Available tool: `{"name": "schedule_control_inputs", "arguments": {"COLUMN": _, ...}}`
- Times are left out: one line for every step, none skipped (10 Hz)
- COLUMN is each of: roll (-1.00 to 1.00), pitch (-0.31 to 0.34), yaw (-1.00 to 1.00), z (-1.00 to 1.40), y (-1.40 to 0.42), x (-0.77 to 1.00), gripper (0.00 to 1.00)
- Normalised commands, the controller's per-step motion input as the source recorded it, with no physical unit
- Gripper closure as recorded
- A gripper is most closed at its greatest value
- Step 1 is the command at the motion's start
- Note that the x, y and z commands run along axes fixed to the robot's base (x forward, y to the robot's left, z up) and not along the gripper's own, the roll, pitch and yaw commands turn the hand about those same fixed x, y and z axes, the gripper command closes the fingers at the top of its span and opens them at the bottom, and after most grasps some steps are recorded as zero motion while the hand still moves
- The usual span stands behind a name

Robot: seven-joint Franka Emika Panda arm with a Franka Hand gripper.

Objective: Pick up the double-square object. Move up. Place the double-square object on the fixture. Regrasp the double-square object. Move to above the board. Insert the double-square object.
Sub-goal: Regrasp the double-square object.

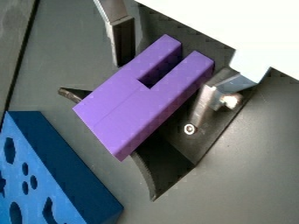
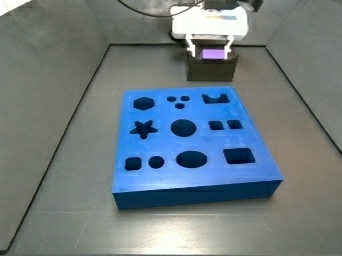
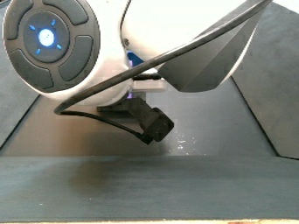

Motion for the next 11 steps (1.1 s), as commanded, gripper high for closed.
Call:
{"name": "schedule_control_inputs", "arguments": {"roll": -0.01, "pitch": 0.025, "yaw": 0.0, "z": 1.0, "y": 0.0, "x": 0.0, "gripper": 0.0}}
{"name": "schedule_control_inputs", "arguments": {"roll": -0.01, "pitch": 0.029, "yaw": 0.0, "z": 1.0, "y": 0.0, "x": -0.01, "gripper": 0.0}}
{"name": "schedule_control_inputs", "arguments": {"roll": 0.0, "pitch": 0.037, "yaw": 0.01, "z": 1.0, "y": 0.0, "x": -0.02, "gripper": 0.0}}
{"name": "schedule_control_inputs", "arguments": {"roll": 0.03, "pitch": 0.048, "yaw": 0.01, "z": 1.0, "y": 0.0, "x": -0.02, "gripper": 0.0}}
{"name": "schedule_control_inputs", "arguments": {"roll": 0.04, "pitch": 0.058, "yaw": 0.0, "z": 1.0, "y": 0.0, "x": -0.03, "gripper": 0.0}}
{"name": "schedule_control_inputs", "arguments": {"roll": 0.04, "pitch": 0.062, "yaw": 0.0, "z": 0.95, "y": 0.0, "x": -0.04, "gripper": 0.0}}
{"name": "schedule_control_inputs", "arguments": {"roll": 0.05, "pitch": 0.067, "yaw": -0.01, "z": 0.79, "y": 0.0, "x": -0.04, "gripper": 0.0}}
{"name": "schedule_control_inputs", "arguments": {"roll": 0.05, "pitch": 0.075, "yaw": -0.02, "z": 0.57, "y": 0.0, "x": -0.03, "gripper": 0.0}}
{"name": "schedule_control_inputs", "arguments": {"roll": 0.05, "pitch": 0.077, "yaw": -0.02, "z": 0.4, "y": 0.0, "x": -0.03, "gripper": 0.0}}
{"name": "schedule_control_inputs", "arguments": {"roll": 0.05, "pitch": 0.074, "yaw": -0.03, "z": 0.22, "y": 0.0, "x": -0.03, "gripper": 0.0}}
{"name": "schedule_control_inputs", "arguments": {"roll": 1.0, "pitch": 0.07, "yaw": 0.02, "z": 0.86, "y": -1.0, "x": -0.08, "gripper": 0.0}}
